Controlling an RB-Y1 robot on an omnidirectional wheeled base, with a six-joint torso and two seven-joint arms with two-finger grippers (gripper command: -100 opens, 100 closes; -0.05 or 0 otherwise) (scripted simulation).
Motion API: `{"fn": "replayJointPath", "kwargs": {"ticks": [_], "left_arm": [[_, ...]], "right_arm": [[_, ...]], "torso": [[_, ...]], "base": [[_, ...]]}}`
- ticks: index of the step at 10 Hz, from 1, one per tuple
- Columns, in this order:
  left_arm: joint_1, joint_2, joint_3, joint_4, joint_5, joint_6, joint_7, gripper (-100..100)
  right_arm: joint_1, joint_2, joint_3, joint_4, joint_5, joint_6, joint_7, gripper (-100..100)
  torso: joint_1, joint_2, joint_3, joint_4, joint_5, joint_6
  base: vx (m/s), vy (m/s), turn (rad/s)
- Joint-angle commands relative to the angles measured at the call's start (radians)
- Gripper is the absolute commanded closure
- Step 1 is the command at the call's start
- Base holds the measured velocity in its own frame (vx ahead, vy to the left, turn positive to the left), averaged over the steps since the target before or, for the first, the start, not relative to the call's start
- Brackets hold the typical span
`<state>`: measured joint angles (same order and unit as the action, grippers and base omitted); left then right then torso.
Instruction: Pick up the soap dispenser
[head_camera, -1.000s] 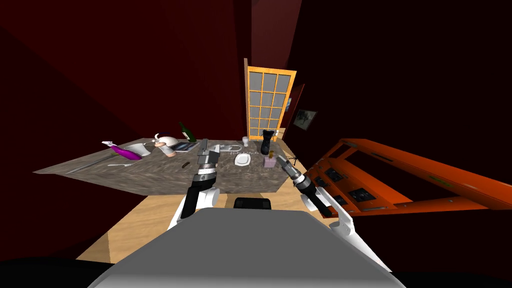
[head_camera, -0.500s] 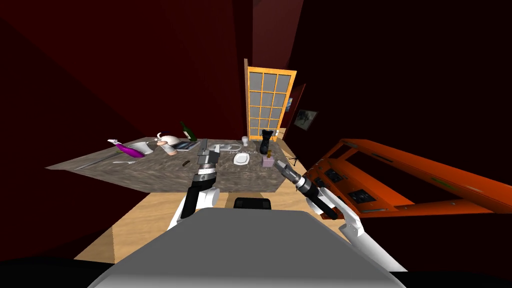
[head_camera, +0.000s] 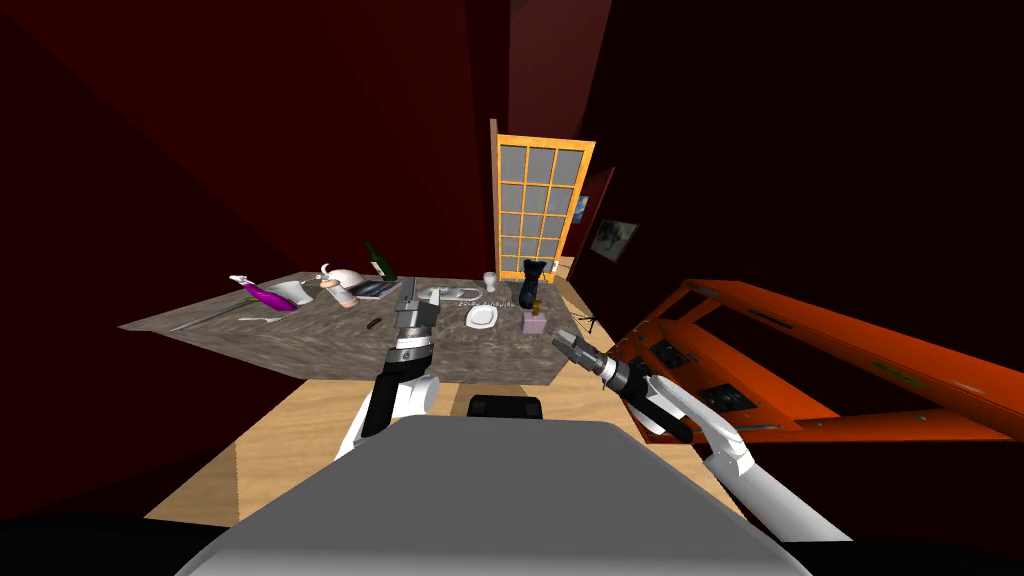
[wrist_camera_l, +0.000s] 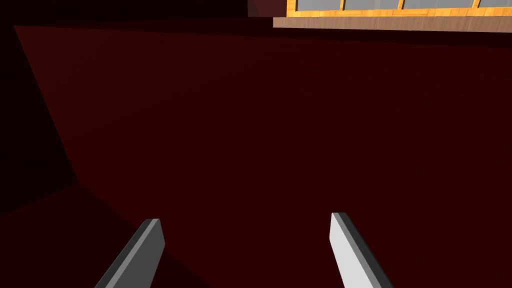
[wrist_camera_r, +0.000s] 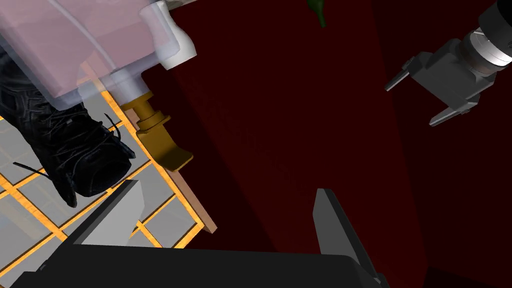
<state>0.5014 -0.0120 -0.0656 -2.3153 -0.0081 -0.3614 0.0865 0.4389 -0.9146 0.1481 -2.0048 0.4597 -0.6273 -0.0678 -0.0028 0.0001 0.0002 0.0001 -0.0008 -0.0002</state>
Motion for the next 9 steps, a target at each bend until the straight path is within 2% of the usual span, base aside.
{"fn": "replayJointPath", "kwargs": {"ticks": [1,4,5,7,8,9], "left_arm": [[0.0,0.0,0.0,0.0,0.0,0.0,0.0,0],[0.0,0.0,0.0,0.0,0.0,0.0,0.0,0],[0.0,0.0,0.0,0.0,0.0,0.0,0.0,0],[0.0,0.0,0.0,0.0,0.0,0.0,0.0,0],[0.0,0.0,0.0,0.0,0.0,0.0,0.0,0],[0.0,0.0,0.0,0.0,0.0,0.0,0.0,0]], "right_arm": [[0.018,-0.05,0.006,0.034,0.029,-0.018,0.005,-100],[0.034,-0.144,0.008,0.061,0.051,-0.03,0.004,-100],[0.052,-0.175,0.007,0.089,0.073,-0.042,0.003,-100],[0.052,-0.22,0.007,0.089,0.073,-0.042,0.003,-100],[0.07,-0.256,0.005,0.117,0.094,-0.053,0.001,-100],[0.07,-0.283,0.005,0.117,0.094,-0.053,0.001,-100]], "torso": [[0.0,0.0,0.0,0.0,0.0,0.0],[-0.001,0.0,0.0,0.0,0.0,0.0],[-0.001,0.0,0.0,0.0,0.0,0.0],[0.0,0.0,0.0,0.0,0.0,0.0],[0.001,0.0,0.0,0.0,0.0,0.0],[0.001,0.0,0.0,0.0,0.0,0.0]], "base": [[-0.011,-0.065,0.104],[-0.008,-0.057,0.074],[-0.009,-0.058,0.129],[-0.011,-0.036,0.026],[-0.017,-0.038,0.123],[-0.011,-0.04,0.091]]}}
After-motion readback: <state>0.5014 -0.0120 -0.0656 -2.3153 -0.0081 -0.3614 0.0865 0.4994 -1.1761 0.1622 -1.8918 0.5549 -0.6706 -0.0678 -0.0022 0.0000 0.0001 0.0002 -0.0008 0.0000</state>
